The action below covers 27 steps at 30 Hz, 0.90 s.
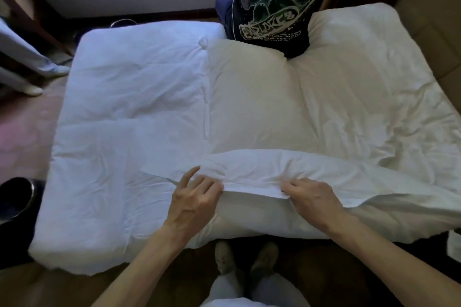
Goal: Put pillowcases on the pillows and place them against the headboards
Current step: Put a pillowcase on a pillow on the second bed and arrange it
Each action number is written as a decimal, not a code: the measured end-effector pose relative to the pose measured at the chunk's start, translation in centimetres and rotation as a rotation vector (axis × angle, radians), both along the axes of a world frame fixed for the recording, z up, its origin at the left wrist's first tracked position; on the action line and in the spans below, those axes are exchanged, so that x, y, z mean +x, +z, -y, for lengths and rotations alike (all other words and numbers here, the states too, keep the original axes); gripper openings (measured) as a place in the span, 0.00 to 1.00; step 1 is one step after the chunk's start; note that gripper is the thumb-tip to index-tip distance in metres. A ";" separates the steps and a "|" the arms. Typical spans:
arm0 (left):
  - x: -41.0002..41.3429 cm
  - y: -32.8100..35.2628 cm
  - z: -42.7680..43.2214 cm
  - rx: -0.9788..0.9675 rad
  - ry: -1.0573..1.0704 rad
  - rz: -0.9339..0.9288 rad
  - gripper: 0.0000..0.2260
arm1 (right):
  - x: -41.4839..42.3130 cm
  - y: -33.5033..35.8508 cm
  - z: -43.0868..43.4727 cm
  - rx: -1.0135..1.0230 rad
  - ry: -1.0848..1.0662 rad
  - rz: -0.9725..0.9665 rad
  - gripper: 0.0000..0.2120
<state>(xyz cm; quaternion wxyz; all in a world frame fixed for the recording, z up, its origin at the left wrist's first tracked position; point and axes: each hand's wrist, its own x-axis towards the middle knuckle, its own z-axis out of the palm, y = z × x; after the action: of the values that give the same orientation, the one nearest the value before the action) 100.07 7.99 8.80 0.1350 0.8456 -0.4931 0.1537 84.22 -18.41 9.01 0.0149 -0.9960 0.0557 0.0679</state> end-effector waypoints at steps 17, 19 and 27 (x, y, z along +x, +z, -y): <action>-0.1 1.3 6.5 0.276 -0.197 -0.106 0.13 | 4.4 1.7 1.9 0.227 -0.442 -0.049 0.10; -0.6 -0.3 6.5 0.397 -0.193 -0.162 0.27 | 5.1 1.5 2.2 0.248 -0.466 -0.082 0.08; -0.2 -3.1 7.0 0.191 -0.046 -0.183 0.22 | 3.3 2.2 3.1 0.115 -0.451 0.029 0.08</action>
<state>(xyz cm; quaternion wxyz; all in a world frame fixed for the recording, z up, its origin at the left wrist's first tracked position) 99.84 0.97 5.74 0.1017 0.8534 -0.5106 0.0249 87.54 -21.55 11.20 0.0871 -0.9567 0.2728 0.0517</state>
